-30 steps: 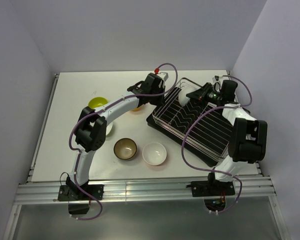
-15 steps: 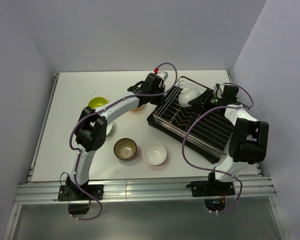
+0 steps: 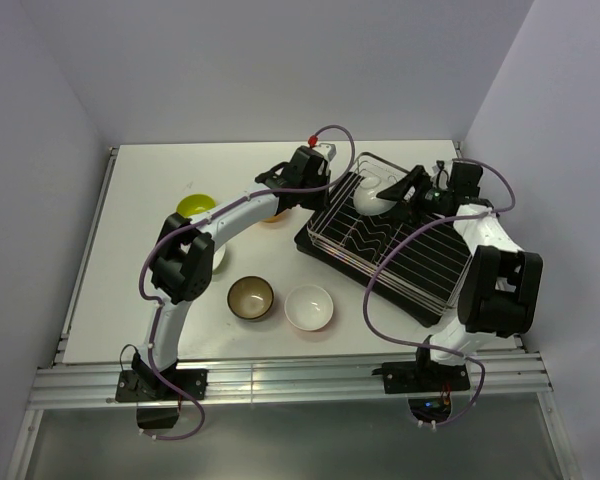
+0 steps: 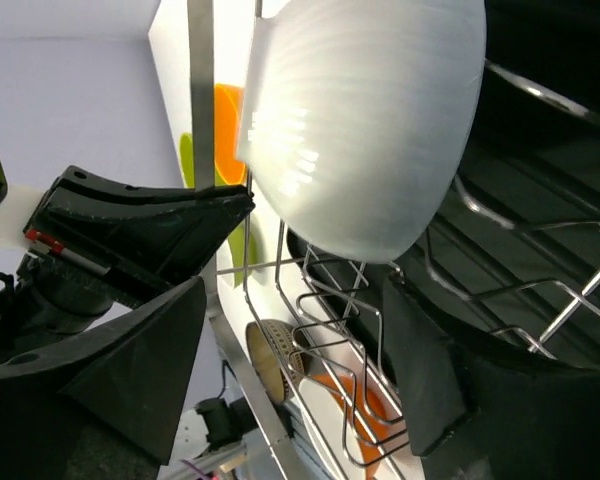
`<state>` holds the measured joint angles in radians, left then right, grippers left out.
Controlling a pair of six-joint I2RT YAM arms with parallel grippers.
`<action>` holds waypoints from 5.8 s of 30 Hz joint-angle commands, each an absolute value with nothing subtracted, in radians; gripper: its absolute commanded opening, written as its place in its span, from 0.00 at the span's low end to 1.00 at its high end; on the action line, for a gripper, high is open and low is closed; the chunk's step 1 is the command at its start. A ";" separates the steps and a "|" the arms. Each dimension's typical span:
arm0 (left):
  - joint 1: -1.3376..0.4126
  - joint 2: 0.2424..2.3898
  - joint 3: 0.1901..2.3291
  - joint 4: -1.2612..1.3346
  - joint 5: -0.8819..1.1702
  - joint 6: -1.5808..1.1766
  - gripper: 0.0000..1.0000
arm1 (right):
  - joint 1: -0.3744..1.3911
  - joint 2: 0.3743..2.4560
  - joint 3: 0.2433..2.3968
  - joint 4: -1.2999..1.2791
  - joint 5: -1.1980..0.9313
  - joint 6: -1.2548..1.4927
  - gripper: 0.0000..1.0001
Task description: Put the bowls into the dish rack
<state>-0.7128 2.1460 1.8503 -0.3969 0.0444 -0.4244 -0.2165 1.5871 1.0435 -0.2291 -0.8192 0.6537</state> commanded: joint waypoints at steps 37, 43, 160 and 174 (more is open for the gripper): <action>-0.402 1.606 1.594 -0.434 0.541 -0.279 0.89 | -0.174 1.258 1.282 -0.640 -0.733 0.061 0.96; -0.133 1.407 1.341 -0.439 0.787 -0.221 0.90 | 0.174 1.232 1.272 -0.575 -0.580 0.054 0.91; -0.726 1.901 1.790 -0.102 0.683 -0.920 1.00 | -0.149 1.287 1.192 -0.305 -0.946 0.348 0.00; -0.741 1.907 1.779 -0.012 0.710 -0.966 0.86 | -0.123 1.299 1.169 -0.304 -0.953 0.354 0.00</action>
